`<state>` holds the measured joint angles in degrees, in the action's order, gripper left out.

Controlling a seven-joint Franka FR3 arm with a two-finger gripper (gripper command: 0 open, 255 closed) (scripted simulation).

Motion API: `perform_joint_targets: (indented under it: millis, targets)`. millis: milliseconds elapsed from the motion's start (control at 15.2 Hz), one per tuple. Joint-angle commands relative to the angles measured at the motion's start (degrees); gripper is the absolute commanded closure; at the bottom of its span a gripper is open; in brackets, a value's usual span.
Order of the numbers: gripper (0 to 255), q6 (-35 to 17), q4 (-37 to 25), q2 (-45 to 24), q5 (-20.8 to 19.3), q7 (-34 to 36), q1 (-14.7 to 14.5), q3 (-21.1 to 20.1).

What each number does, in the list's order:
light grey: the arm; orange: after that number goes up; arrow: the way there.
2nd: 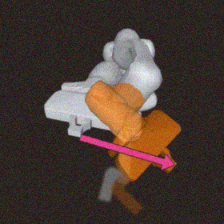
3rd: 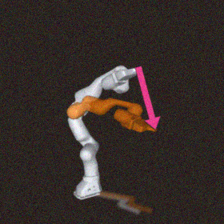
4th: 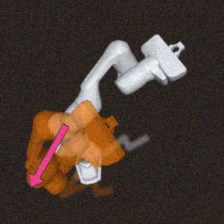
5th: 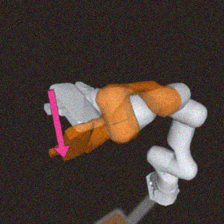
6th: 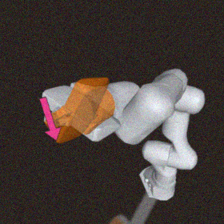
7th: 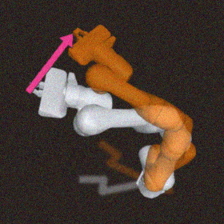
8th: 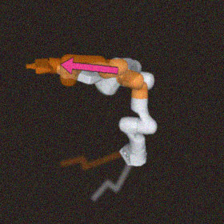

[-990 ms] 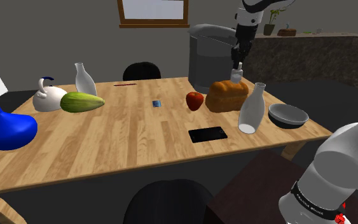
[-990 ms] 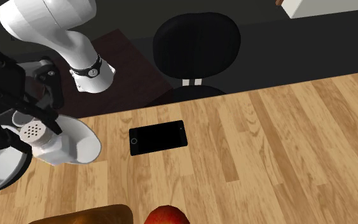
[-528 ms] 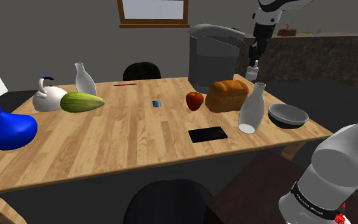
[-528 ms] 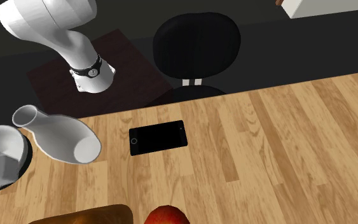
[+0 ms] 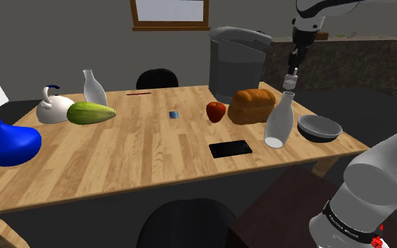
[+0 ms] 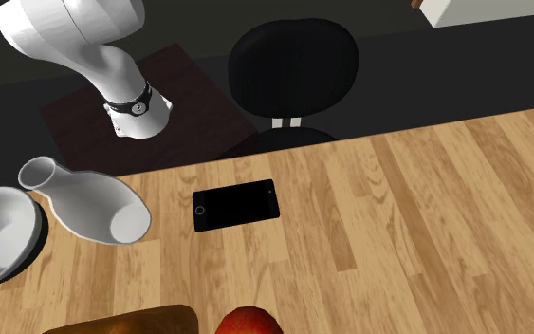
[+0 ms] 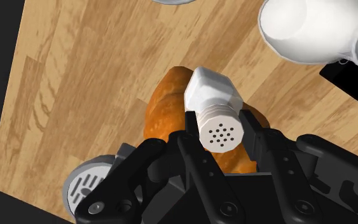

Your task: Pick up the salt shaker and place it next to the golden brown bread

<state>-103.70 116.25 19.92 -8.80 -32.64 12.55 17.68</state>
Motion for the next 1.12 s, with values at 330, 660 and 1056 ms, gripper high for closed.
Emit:
perform_joint_targets:
  millis: [330,660,1056]
  targets:
    - [255,-5.3,5.3,0.0,-0.3,0.0,0.3,0.6]
    - [255,-9.1,8.9,-0.2,-0.6,0.3,0.4,0.9]
    - [255,-13.8,12.9,-0.9,-0.8,0.4,0.5,1.3]
